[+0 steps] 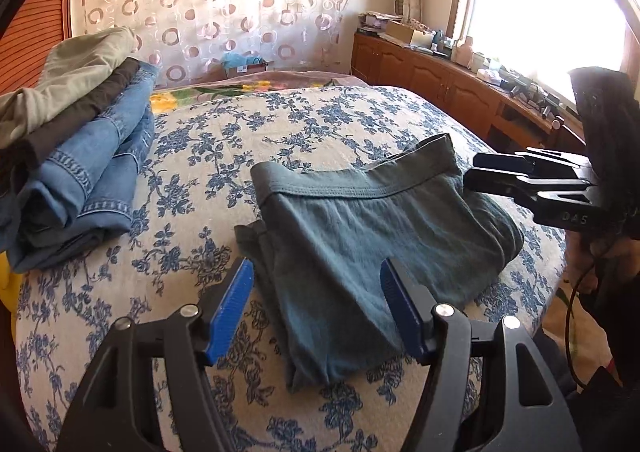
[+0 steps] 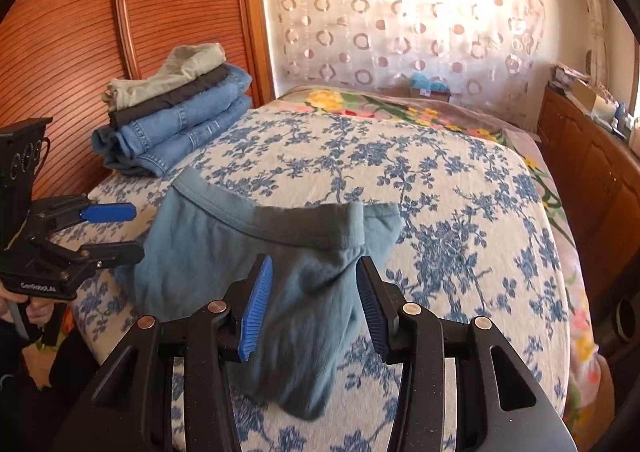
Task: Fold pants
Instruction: 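Grasp the folded shorts edge with the right gripper while the left gripper grasps it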
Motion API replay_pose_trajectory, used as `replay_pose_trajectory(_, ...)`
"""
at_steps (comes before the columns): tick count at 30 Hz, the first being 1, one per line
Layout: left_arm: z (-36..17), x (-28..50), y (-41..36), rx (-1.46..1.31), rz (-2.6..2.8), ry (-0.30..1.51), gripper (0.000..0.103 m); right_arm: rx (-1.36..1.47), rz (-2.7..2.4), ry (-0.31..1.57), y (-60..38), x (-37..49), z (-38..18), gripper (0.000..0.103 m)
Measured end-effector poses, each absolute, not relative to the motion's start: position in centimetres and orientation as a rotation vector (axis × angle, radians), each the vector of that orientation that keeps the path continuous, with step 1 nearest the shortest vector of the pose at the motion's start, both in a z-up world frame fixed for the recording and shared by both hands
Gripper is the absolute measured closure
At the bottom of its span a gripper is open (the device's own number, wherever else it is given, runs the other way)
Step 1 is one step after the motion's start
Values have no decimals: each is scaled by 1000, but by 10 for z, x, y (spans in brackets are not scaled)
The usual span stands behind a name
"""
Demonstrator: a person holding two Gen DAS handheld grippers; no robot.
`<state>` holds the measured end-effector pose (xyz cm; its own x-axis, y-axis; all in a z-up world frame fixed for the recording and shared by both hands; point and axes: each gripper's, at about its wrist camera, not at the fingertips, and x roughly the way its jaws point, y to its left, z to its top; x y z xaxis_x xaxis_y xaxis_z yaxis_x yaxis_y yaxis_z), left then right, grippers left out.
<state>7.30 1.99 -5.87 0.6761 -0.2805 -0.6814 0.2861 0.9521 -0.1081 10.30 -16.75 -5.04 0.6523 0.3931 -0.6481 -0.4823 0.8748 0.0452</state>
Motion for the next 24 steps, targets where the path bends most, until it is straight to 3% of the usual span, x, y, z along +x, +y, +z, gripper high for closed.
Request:
replay_pose_trajectory(10, -63, 85, 20, 4, -312, 783, 37, -150, 479, 753, -160, 134, -59, 60)
replay_pose_trajectory(11, -64, 87, 20, 0, -313, 785, 37, -153, 480, 759, -158, 136, -60, 64)
replay_pose_trajectory(13, -65, 94, 21, -7, -312, 791, 37, -164, 478, 764, -156, 141, -61, 89)
replay_pose_trajectory(15, -65, 102, 24, -7, -302, 791, 37, -158, 472, 738, -155, 146, -58, 91)
replay_pose_trajectory(20, -69, 120, 33, -26, -272, 810, 37, -150, 448, 744, -155, 157, -62, 91)
replay_pose_trajectory(23, -73, 126, 37, -30, -255, 823, 37, -167, 422, 744, -155, 158, -66, 82)
replay_pose_trajectory(24, -75, 127, 38, -29, -250, 827, 37, -166, 414, 745, -156, 159, -66, 72)
